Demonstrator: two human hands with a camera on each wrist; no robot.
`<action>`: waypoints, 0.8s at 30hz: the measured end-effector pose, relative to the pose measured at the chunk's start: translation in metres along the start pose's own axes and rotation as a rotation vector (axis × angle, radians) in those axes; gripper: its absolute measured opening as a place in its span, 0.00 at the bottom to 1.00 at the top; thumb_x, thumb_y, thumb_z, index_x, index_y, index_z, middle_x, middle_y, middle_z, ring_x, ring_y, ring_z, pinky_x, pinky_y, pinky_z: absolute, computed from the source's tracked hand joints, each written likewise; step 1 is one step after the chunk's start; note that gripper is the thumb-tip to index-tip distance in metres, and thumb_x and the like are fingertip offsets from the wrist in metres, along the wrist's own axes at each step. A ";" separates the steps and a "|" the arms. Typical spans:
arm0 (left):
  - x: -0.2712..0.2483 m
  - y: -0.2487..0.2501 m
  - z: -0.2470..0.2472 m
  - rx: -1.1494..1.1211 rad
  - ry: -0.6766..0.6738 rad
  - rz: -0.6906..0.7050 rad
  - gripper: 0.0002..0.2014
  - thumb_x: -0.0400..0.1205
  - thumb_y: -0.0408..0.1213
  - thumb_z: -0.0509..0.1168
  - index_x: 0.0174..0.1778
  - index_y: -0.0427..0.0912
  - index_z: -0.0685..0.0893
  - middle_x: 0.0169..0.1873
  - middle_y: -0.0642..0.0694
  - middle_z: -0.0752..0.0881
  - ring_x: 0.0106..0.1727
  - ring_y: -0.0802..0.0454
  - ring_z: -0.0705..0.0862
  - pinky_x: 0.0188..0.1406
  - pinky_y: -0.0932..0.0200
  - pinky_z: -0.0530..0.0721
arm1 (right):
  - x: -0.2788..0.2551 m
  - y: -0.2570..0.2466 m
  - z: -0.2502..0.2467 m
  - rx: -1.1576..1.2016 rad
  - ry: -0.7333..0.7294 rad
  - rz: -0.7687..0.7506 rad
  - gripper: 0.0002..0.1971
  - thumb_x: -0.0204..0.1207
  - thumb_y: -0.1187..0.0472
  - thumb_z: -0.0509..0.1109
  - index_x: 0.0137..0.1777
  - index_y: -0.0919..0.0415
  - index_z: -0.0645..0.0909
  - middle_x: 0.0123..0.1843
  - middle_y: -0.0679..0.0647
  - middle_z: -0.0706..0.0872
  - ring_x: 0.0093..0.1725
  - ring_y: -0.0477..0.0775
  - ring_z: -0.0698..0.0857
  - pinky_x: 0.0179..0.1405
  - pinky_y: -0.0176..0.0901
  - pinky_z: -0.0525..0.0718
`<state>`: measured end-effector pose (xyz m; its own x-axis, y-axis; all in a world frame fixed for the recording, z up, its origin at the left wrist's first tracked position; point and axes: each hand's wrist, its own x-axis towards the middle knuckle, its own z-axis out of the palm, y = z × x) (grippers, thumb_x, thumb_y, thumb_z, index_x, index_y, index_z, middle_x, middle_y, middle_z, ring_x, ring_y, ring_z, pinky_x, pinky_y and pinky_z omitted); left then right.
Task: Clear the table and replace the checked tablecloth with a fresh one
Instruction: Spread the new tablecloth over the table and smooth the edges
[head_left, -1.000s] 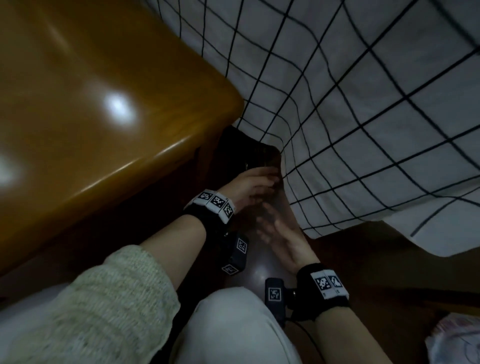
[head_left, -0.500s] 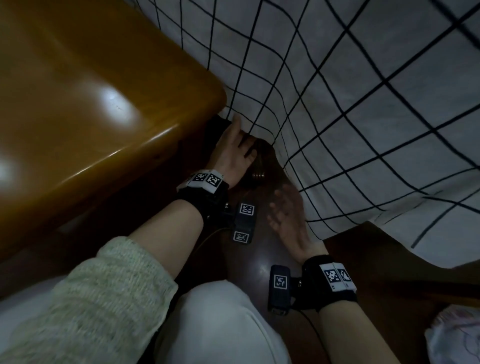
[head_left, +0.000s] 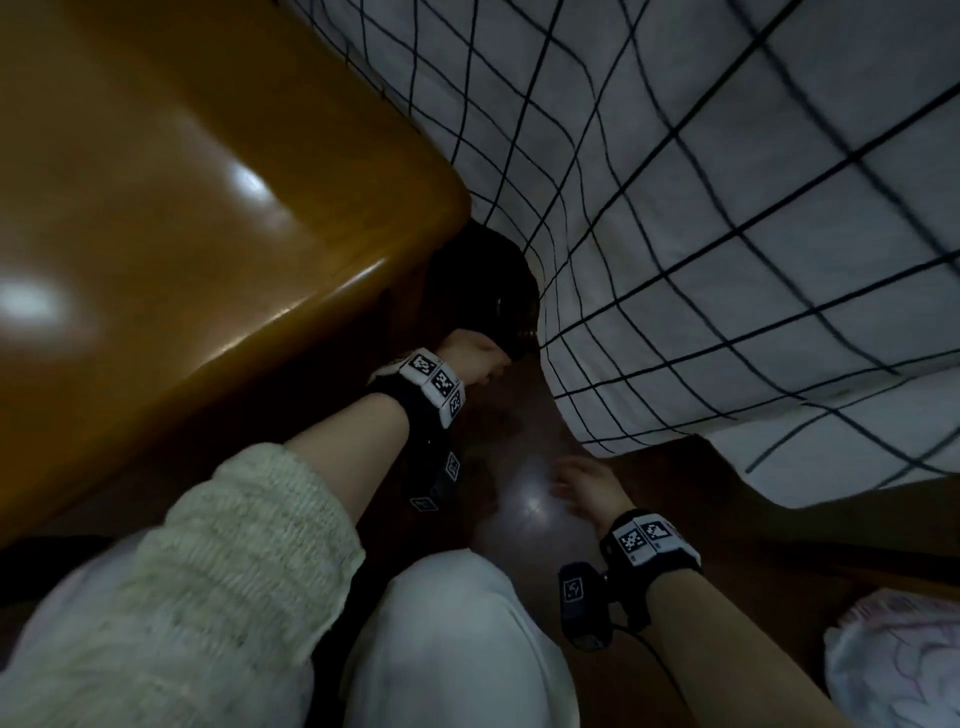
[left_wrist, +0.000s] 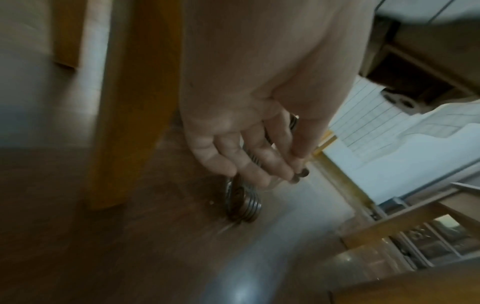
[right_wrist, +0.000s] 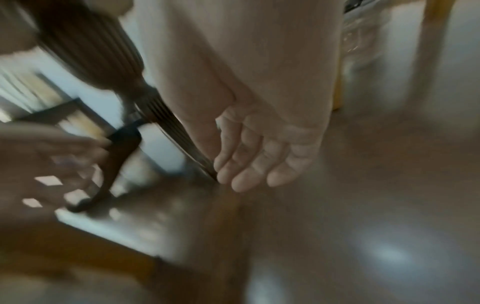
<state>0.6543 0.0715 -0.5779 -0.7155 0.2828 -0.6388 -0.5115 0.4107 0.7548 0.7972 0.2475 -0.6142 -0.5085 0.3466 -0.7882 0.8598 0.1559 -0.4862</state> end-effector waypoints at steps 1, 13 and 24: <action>-0.009 0.004 -0.002 -0.011 0.015 -0.031 0.11 0.82 0.34 0.65 0.56 0.32 0.86 0.41 0.43 0.84 0.30 0.55 0.76 0.11 0.75 0.68 | -0.013 0.002 -0.003 -0.047 -0.018 0.033 0.07 0.82 0.62 0.63 0.45 0.55 0.82 0.49 0.56 0.87 0.41 0.49 0.84 0.35 0.39 0.75; -0.181 0.062 -0.021 0.181 -0.052 -0.278 0.14 0.82 0.34 0.61 0.56 0.28 0.85 0.54 0.31 0.87 0.55 0.36 0.86 0.46 0.54 0.82 | -0.225 -0.074 -0.031 -0.361 -0.207 -0.030 0.06 0.83 0.66 0.62 0.52 0.57 0.80 0.41 0.52 0.84 0.37 0.46 0.81 0.28 0.26 0.76; -0.382 0.149 -0.041 0.279 -0.239 -0.343 0.07 0.81 0.34 0.64 0.46 0.35 0.86 0.47 0.35 0.89 0.49 0.40 0.88 0.52 0.50 0.85 | -0.421 -0.129 -0.071 -0.811 -0.293 -0.093 0.12 0.81 0.55 0.60 0.60 0.47 0.82 0.61 0.50 0.85 0.58 0.53 0.84 0.58 0.45 0.81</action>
<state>0.8319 -0.0111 -0.2148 -0.3825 0.2683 -0.8841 -0.5280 0.7218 0.4474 0.9040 0.1472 -0.1927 -0.4732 0.0647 -0.8786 0.5244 0.8221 -0.2219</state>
